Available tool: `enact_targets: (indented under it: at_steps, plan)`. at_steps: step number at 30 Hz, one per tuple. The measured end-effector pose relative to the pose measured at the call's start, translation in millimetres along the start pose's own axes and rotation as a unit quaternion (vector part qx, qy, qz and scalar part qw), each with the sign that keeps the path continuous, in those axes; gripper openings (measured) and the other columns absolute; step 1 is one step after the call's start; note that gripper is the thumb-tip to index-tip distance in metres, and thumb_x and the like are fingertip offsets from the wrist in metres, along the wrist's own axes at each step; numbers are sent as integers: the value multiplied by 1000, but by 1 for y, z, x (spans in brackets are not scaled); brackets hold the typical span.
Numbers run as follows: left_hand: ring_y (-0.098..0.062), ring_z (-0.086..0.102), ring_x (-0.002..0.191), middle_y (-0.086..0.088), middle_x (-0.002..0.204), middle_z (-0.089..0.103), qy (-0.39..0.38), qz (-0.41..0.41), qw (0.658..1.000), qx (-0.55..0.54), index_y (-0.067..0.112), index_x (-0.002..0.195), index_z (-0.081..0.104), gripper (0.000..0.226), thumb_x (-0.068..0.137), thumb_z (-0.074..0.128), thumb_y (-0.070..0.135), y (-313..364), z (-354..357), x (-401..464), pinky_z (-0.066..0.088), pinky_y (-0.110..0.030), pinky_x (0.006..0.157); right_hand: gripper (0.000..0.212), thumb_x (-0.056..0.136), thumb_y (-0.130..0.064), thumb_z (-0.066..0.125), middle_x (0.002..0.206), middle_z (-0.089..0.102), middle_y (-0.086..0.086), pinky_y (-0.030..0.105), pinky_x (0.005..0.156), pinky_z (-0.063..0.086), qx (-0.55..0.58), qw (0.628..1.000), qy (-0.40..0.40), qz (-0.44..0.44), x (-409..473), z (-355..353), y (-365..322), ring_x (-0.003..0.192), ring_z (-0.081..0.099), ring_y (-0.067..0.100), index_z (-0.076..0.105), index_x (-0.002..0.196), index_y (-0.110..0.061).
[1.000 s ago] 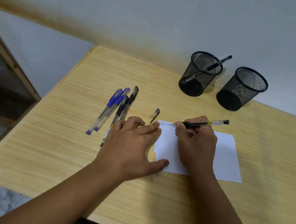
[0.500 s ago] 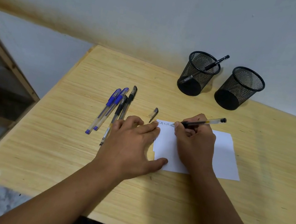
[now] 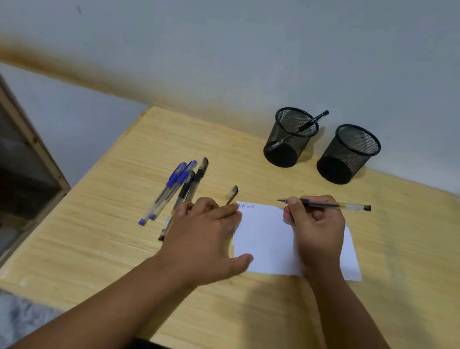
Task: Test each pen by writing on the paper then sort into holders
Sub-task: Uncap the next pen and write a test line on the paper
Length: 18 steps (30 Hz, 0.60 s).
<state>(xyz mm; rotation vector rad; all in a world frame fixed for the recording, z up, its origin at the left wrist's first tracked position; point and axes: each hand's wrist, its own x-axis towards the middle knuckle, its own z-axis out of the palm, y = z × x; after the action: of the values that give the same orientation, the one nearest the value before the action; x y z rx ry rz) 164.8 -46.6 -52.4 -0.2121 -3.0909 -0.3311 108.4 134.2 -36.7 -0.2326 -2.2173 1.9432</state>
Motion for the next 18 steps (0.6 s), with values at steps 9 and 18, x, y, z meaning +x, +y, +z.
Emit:
enact_targets:
  at_steps: [9, 18]
  plan:
    - [-12, 46, 90, 24, 89, 53, 85, 15, 990, -114, 34, 87, 49, 23, 74, 55, 53, -4, -10, 5, 43, -40, 85, 6, 90, -12, 70, 80, 74, 5, 30, 76, 59, 15, 1000, -18, 6, -20, -14, -13, 76, 74, 15, 64, 91, -10]
    - [-15, 61, 111, 8, 105, 72, 38, -115, 979, -161, 26, 130, 60, 40, 94, 49, 41, -12, -25, 56, 46, -29, 95, 8, 88, -8, 71, 78, 75, 6, 28, 75, 60, 70, 997, -35, 10, -38, -25, -26, 78, 74, 21, 64, 91, -4]
